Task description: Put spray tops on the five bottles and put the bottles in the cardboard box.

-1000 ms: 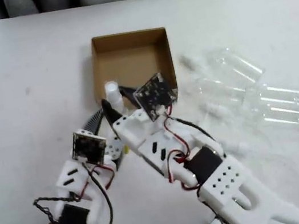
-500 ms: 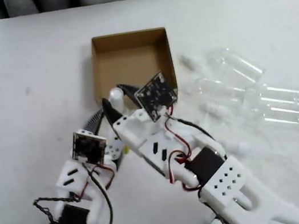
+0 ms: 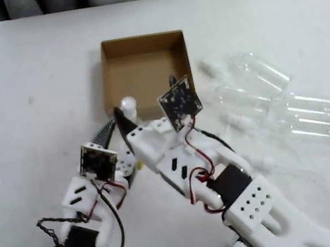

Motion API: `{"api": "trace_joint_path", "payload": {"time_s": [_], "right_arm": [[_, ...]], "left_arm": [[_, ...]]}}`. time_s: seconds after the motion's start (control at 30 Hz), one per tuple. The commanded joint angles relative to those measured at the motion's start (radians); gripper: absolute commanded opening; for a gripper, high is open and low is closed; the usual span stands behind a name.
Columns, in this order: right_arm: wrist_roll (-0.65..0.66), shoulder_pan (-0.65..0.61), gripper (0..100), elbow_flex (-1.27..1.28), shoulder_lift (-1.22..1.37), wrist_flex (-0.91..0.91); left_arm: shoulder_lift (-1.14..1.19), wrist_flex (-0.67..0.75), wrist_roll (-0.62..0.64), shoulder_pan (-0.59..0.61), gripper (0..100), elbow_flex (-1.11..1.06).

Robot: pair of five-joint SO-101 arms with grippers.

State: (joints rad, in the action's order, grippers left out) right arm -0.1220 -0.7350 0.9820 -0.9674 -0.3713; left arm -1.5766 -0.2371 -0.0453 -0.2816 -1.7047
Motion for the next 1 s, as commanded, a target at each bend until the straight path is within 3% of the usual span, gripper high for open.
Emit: {"api": "trace_joint_path", "payload": {"time_s": [0.0, 0.47, 0.83, 0.97], "right_arm": [[-0.037, 0.041, 44.6, -0.035, -0.079, -0.035], [-0.092, 0.154, 44.5, -0.023, -0.148, -0.147], [-0.035, 0.292, 44.4, 0.150, -0.156, -0.177], [-0.029, 0.309, 44.4, 0.235, -0.157, -0.177]], "left_arm": [[-0.021, 0.008, -0.008, -0.010, 7, 0.009], [-0.019, 0.130, -0.008, 0.084, 7, 0.035], [-0.010, 0.129, -0.006, 0.116, 7, 0.293], [0.102, 0.127, -0.006, 0.122, 7, 0.437]]}}
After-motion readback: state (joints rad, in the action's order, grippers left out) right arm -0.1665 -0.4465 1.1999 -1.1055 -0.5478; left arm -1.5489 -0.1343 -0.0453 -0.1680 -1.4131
